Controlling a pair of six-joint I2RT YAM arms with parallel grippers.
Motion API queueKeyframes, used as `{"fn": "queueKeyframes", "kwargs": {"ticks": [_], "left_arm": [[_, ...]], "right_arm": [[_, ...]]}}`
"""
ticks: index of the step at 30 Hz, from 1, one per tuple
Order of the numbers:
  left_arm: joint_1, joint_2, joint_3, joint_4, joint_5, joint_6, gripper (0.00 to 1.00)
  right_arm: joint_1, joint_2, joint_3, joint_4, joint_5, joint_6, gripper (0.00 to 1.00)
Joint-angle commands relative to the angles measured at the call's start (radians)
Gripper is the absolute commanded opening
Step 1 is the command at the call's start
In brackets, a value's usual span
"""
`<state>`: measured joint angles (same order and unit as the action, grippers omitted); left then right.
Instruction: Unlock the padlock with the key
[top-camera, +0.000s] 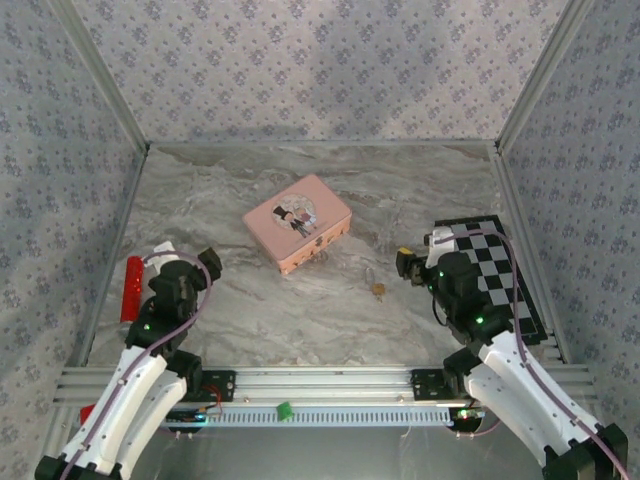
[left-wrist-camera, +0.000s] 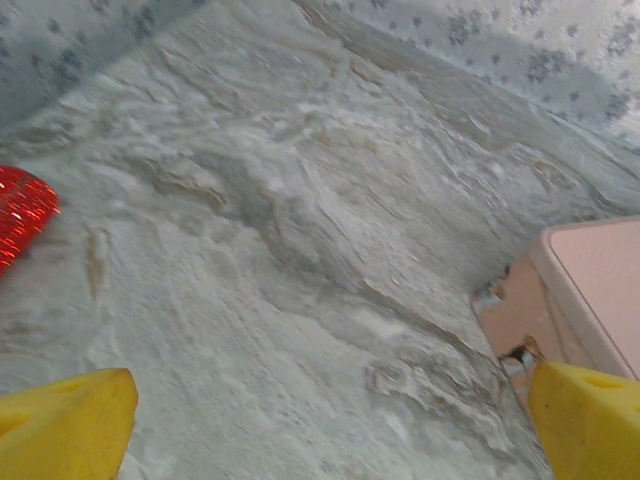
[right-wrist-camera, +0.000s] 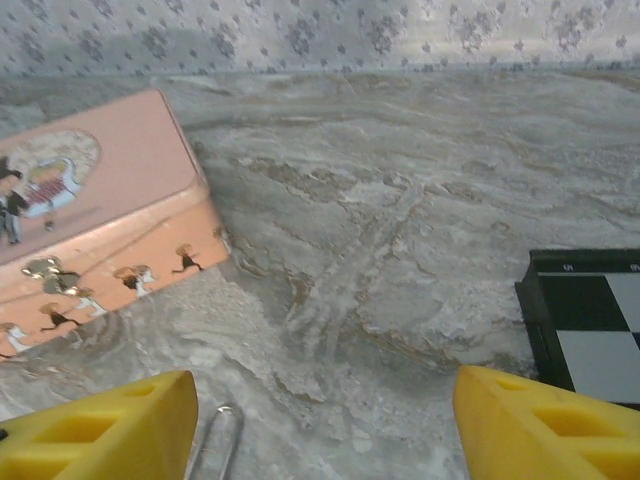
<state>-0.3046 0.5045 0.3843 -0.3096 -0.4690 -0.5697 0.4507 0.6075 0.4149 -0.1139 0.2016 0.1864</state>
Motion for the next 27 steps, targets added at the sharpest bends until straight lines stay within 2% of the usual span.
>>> {"fn": "queueKeyframes", "kwargs": {"ticks": [1, 6, 11, 13, 14, 19, 22, 25, 27], "left_arm": [[0.005, -0.014, -0.013, 0.055, -0.147, 0.073, 1.0], [0.005, 0.037, -0.046, 0.18, -0.31, 0.122, 1.0], [0.008, 0.179, -0.076, 0.414, -0.448, 0.186, 1.0], [0.023, 0.261, -0.101, 0.563, -0.535, 0.193, 1.0], [0.041, 0.304, -0.105, 0.625, -0.537, 0.218, 1.0], [0.073, 0.574, -0.01, 0.64, -0.5, 0.341, 1.0], [0.073, 0.666, -0.043, 0.825, -0.455, 0.412, 1.0], [0.094, 0.706, -0.097, 1.023, -0.278, 0.498, 1.0], [0.125, 0.751, -0.1, 1.075, -0.185, 0.51, 1.0]], "right_arm": [[-0.013, -0.015, -0.003, 0.08, 0.084, -0.042, 0.71], [-0.045, -0.013, -0.022, 0.145, 0.111, -0.047, 0.73], [-0.085, 0.017, -0.035, 0.17, 0.157, -0.068, 0.73], [-0.114, 0.022, -0.036, 0.163, 0.156, -0.057, 0.73], [-0.125, 0.02, -0.039, 0.163, 0.157, -0.052, 0.73], [-0.162, 0.006, -0.045, 0.152, 0.148, -0.036, 0.73], [-0.185, 0.03, -0.031, 0.117, 0.161, -0.011, 0.81], [-0.229, 0.078, -0.005, 0.081, 0.164, 0.01, 0.81], [-0.265, 0.102, 0.002, 0.082, 0.162, 0.034, 0.81]]}}
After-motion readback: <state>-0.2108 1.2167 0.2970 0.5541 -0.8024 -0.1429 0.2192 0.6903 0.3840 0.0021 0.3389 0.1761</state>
